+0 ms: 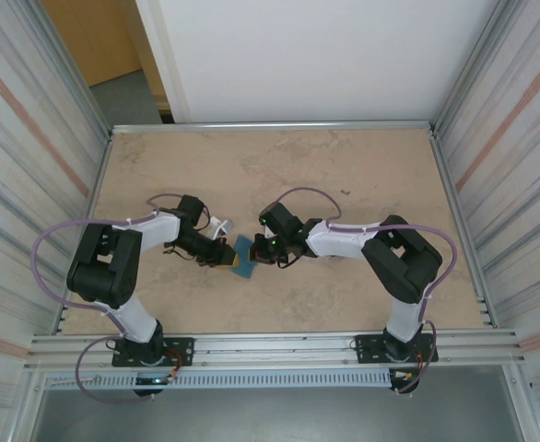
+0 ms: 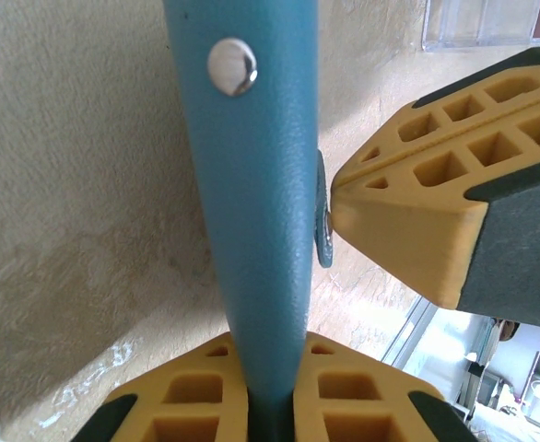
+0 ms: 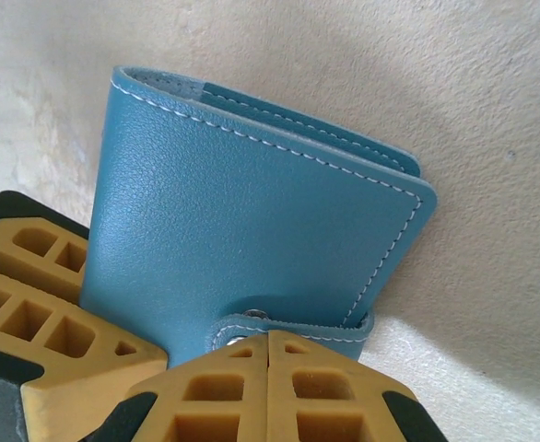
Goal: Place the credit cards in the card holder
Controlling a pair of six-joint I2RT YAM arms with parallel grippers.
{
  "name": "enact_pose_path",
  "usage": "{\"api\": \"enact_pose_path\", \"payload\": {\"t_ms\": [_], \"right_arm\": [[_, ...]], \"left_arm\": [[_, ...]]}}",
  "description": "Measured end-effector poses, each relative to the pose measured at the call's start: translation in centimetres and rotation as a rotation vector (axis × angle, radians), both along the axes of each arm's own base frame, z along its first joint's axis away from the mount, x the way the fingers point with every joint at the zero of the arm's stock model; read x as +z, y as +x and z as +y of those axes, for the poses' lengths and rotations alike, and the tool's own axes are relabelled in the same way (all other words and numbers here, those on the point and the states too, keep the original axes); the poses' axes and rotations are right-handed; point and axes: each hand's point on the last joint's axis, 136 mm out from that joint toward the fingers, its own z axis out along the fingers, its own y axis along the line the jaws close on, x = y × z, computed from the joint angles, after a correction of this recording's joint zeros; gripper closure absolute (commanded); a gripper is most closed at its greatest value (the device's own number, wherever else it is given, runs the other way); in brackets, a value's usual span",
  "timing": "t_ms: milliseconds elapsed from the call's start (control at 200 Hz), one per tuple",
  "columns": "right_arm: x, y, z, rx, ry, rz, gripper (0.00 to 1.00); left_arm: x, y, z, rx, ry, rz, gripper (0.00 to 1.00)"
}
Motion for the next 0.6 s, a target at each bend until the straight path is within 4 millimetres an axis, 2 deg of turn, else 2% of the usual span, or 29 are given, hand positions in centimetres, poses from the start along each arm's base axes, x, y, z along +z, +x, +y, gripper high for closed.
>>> {"api": "enact_pose_path", "payload": {"t_ms": [601], "right_arm": [[0.08, -0.61, 0.45, 0.017, 0.000, 0.000, 1.00]], "left_arm": [[-0.08, -0.19, -0.11, -0.001, -0.010, 0.017, 1.00]]}}
